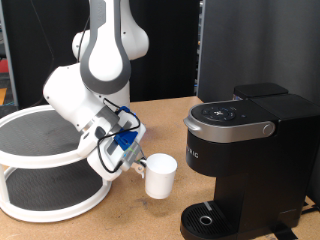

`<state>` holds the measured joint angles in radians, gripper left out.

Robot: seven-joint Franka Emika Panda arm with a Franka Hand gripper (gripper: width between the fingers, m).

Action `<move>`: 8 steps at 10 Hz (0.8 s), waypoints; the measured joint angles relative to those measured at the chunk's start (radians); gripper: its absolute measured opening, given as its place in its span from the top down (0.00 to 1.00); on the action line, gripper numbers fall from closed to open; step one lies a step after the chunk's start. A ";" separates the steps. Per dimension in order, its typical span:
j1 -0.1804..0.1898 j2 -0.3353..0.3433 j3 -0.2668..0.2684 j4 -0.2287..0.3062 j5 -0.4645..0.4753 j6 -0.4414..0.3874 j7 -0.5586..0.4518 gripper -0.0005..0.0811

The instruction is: Make a cup of coffee with the keurig machine

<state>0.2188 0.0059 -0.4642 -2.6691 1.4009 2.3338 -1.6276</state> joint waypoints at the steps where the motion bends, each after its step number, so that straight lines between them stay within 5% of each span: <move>1: 0.000 0.012 0.009 0.011 0.019 0.000 -0.008 0.91; 8: 0.000 0.085 0.079 0.073 0.145 0.000 -0.059 0.91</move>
<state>0.2193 0.0911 -0.3853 -2.5957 1.5462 2.3341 -1.6864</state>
